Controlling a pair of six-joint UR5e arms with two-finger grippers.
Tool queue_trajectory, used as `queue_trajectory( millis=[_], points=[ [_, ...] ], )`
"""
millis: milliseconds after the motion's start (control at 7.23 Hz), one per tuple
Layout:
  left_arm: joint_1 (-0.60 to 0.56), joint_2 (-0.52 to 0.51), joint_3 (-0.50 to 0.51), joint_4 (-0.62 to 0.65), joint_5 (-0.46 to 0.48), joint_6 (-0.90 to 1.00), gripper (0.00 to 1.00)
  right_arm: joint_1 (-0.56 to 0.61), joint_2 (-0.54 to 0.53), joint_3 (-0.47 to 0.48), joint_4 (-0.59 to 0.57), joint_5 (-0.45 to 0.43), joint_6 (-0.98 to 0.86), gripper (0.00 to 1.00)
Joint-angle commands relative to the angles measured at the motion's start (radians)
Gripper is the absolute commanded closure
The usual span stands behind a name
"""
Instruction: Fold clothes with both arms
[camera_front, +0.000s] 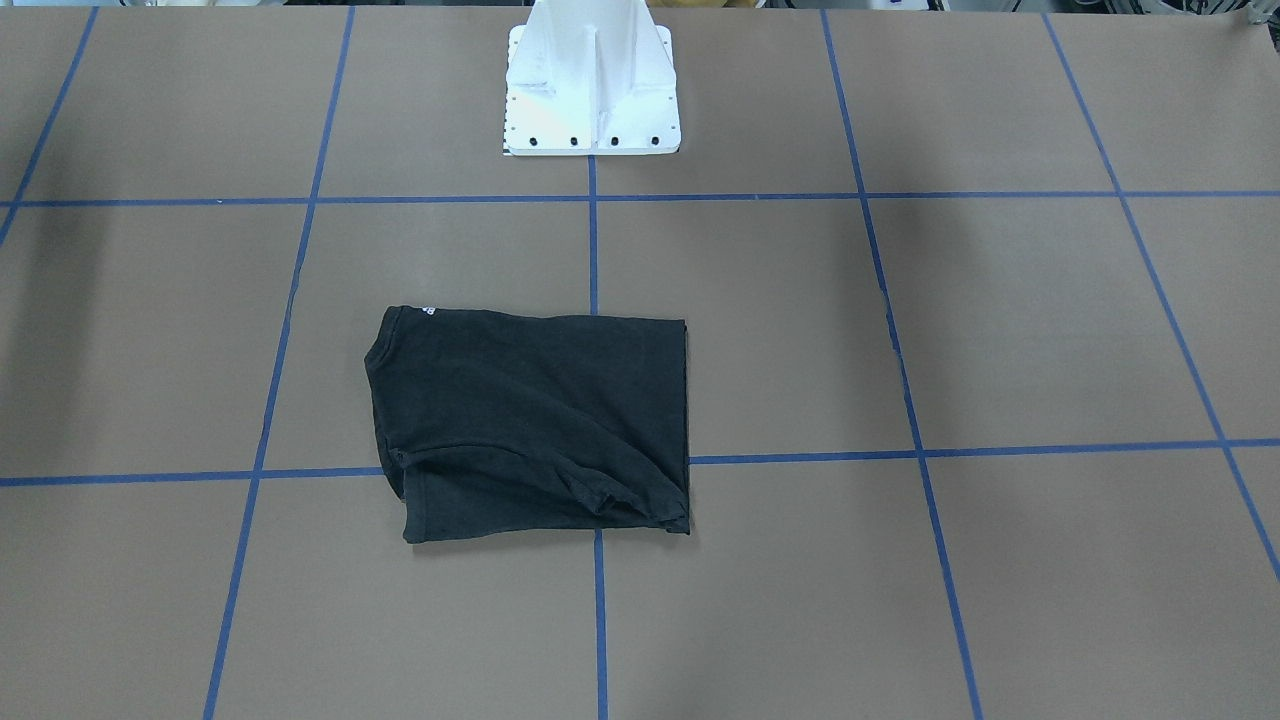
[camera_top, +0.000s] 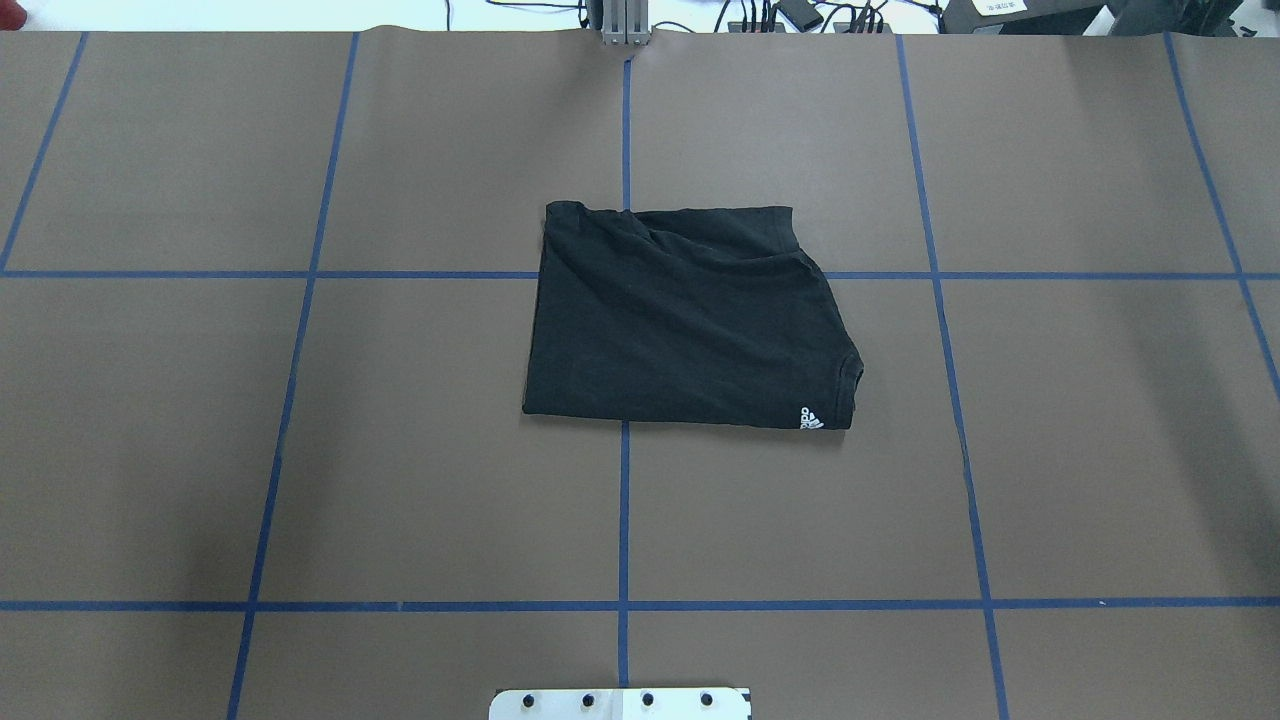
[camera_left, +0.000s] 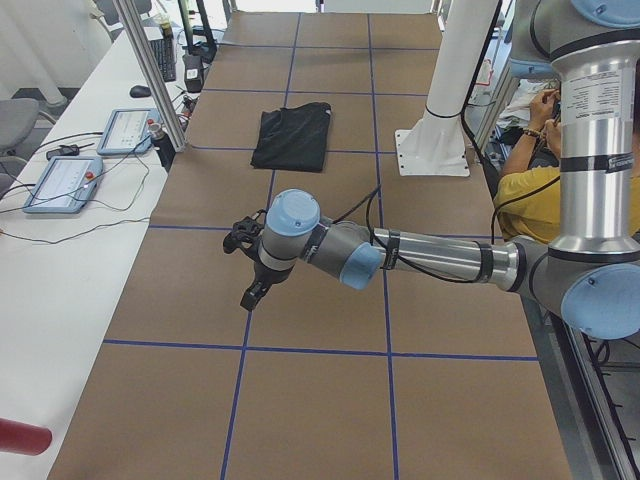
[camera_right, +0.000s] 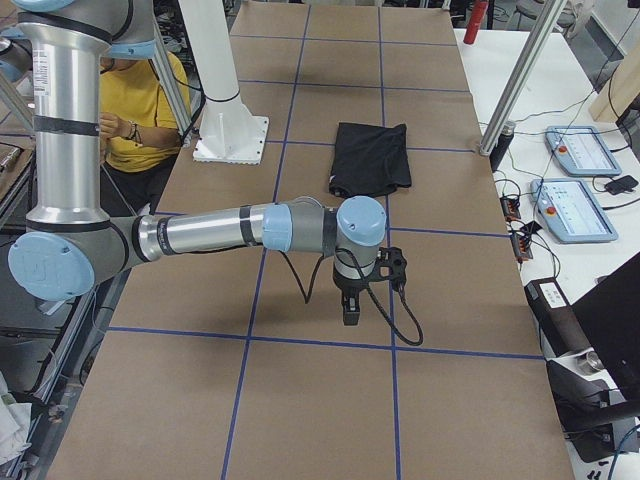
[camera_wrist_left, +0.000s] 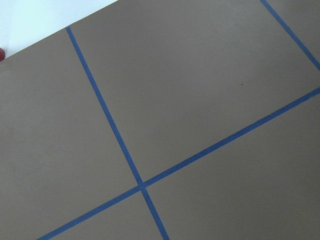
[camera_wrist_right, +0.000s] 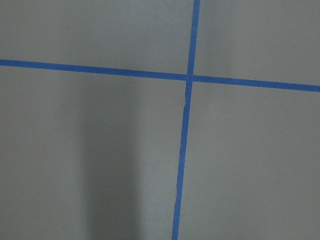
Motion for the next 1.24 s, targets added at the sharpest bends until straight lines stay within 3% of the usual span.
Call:
queue_trajectory(
  millis=[0,415,1106],
  points=[
    [0.000,0.015,-0.017,0.008,-0.004,-0.004,0.00,-0.003,0.007,0.002,0.000,-0.013,0.004,0.00],
    [-0.012,0.057,-0.063,0.170,-0.010,-0.002,0.00,-0.027,0.010,-0.003,0.000,-0.022,0.004,0.00],
    [-0.015,0.051,-0.055,0.160,-0.007,-0.001,0.00,-0.035,0.011,0.015,0.008,-0.015,0.004,0.00]
  ],
)
